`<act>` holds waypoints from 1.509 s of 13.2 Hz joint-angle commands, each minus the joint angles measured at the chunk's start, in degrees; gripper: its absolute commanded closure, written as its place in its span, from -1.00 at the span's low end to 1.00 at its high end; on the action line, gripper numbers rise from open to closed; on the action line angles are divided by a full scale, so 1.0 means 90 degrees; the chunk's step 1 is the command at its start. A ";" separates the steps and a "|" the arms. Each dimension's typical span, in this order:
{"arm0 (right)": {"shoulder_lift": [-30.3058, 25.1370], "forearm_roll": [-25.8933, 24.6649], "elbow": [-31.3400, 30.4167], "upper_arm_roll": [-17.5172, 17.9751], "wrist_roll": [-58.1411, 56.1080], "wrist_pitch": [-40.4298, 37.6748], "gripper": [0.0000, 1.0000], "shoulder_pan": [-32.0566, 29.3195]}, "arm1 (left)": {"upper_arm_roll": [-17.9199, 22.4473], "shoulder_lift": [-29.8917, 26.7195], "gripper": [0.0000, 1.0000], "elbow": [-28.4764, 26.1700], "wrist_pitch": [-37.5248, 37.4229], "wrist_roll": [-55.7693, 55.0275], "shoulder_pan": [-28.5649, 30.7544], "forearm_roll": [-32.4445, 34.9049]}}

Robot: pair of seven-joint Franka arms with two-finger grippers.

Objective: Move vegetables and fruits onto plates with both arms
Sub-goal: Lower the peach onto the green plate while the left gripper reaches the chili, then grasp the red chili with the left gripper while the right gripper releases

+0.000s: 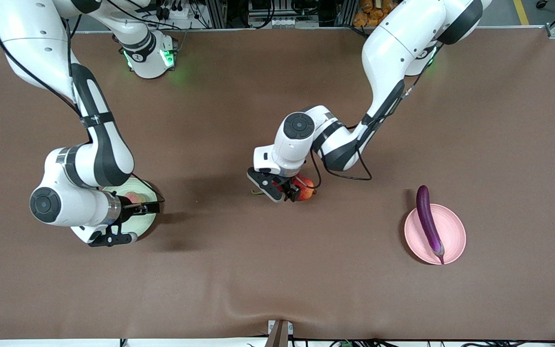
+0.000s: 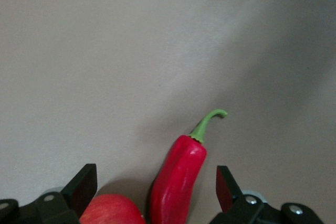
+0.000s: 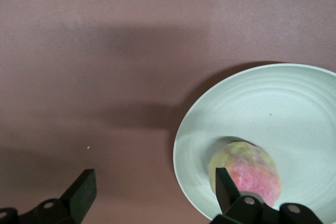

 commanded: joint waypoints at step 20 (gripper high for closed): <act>0.0374 0.0283 0.0834 -0.0019 0.1988 0.0062 -1.00 0.0569 | 0.0099 -0.1105 1.00 0.0026 -0.2425 0.0606 -0.0132 -0.0103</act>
